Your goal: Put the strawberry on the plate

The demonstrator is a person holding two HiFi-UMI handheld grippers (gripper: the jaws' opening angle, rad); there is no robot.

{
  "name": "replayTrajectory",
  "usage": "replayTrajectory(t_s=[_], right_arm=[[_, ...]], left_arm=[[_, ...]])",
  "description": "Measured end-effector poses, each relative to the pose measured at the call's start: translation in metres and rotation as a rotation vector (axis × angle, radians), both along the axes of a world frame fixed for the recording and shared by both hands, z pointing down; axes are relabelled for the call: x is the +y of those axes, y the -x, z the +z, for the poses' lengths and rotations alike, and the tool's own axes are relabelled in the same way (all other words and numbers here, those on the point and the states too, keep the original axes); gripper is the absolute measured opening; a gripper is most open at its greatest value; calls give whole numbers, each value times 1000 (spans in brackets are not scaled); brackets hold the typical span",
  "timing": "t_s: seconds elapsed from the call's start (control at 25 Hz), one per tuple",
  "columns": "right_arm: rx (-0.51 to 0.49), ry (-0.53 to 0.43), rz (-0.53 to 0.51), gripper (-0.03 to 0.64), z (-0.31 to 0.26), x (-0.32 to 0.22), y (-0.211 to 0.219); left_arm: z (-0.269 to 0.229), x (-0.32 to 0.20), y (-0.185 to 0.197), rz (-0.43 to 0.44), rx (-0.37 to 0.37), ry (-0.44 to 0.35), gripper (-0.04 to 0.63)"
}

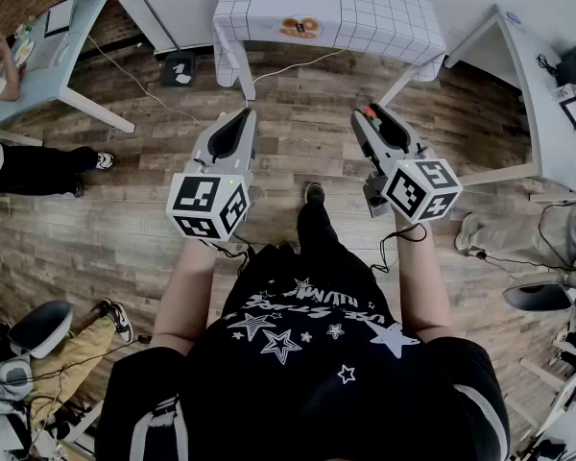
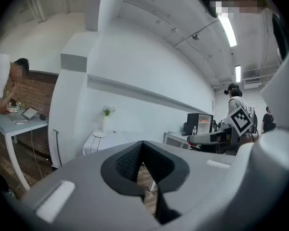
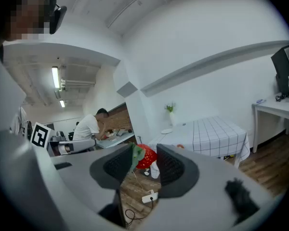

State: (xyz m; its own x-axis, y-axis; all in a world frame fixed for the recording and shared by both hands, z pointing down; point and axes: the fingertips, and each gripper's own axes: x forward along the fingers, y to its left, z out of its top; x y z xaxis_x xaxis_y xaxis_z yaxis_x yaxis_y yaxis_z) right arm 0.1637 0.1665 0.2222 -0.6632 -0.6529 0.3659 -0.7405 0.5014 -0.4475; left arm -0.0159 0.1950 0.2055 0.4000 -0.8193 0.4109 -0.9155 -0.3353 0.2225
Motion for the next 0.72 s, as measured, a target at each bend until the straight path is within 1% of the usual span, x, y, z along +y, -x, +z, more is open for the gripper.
replayTrajectory(t_s=[0.24, 0.44, 0.72], right_arm=[[2, -12, -1, 167, -3, -1, 4], [-2, -10, -12, 167, 1, -7, 6], [-15, 6, -27, 167, 18, -34, 10]], left_arm=[[1, -3, -2, 13, -14, -8, 8], [2, -8, -2, 6, -21, -12, 8], [17, -32, 4, -16, -39, 5, 8]])
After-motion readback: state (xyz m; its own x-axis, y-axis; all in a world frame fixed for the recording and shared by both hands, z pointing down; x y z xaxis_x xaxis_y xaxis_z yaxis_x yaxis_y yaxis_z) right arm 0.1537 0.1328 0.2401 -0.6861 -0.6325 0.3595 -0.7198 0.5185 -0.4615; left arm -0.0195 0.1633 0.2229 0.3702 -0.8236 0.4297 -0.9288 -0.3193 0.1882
